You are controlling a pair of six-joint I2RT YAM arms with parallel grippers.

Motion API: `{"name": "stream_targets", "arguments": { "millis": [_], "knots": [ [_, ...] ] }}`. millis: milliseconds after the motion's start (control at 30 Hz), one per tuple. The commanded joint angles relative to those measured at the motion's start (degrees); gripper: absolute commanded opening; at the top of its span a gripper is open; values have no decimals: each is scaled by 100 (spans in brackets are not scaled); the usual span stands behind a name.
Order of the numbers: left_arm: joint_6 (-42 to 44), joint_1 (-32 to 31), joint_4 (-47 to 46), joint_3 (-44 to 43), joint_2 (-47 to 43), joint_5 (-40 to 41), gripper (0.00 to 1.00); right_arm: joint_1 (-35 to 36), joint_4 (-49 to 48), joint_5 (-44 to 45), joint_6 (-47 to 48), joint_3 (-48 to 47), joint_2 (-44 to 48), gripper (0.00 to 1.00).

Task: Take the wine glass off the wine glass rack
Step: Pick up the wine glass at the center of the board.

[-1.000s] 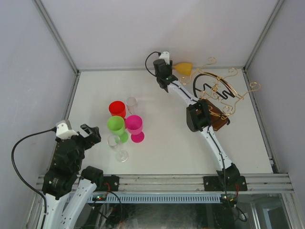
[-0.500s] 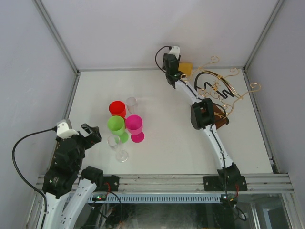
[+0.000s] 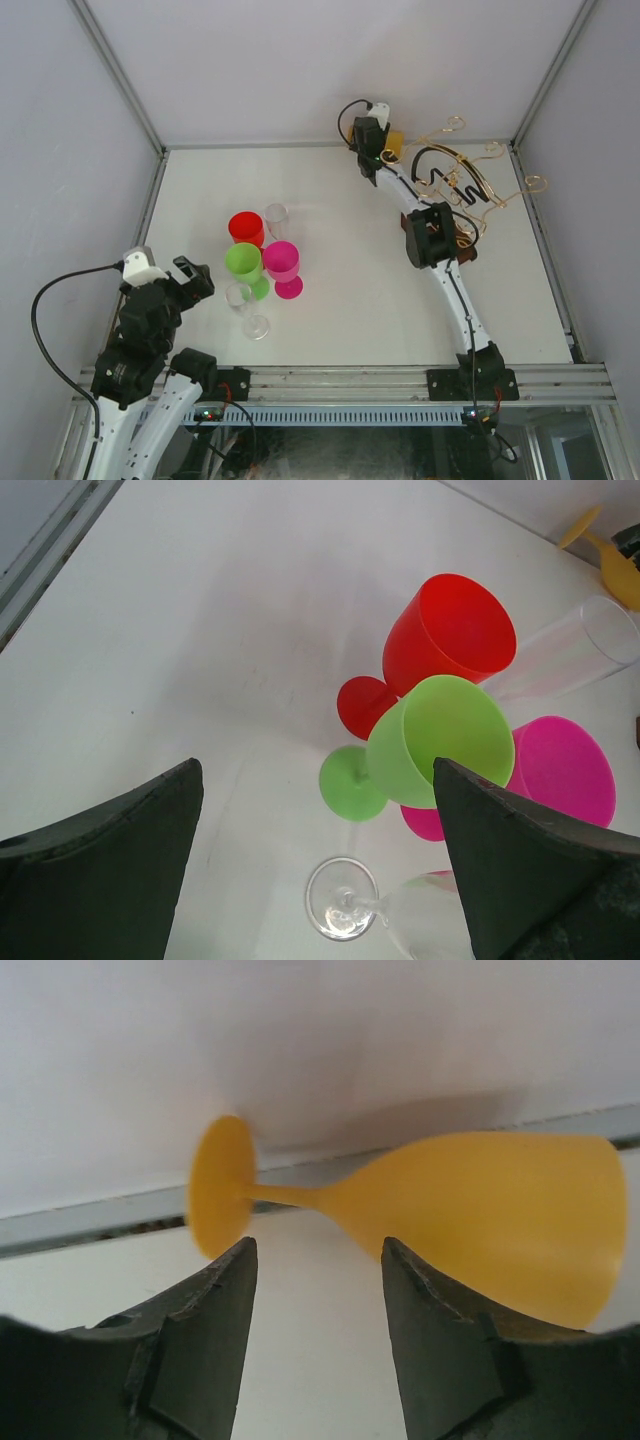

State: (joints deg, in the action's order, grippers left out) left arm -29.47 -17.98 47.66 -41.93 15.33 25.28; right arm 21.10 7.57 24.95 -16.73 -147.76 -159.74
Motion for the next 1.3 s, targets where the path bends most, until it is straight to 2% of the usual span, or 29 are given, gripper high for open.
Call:
{"name": "stream_targets", "arguments": {
  "millis": [0,233,333,533,800,967,1067,1267],
  "knots": [
    [-94,39,-143,98,-47,117,100,-170,-5,340,176,168,826,53],
    [-94,38,-145,99,-66,101,100,-251,-52,327,465,659,1349,61],
    [-94,39,-143,98,-58,100,100,-287,-206,601,570,806,1462,63],
    [-93,35,-143,102,-24,101,100,-627,289,73,-114,762,1360,66],
    [-94,41,-143,98,19,99,100,-659,407,182,-386,811,1147,68],
    [-93,42,-151,98,44,91,100,-883,613,-366,-1034,811,1072,68],
    [-94,39,-152,104,57,87,100,-906,625,-671,-1026,837,1008,69],
    [-91,47,-156,98,83,83,100,-932,719,-407,-1186,821,953,69]
  ]
}}
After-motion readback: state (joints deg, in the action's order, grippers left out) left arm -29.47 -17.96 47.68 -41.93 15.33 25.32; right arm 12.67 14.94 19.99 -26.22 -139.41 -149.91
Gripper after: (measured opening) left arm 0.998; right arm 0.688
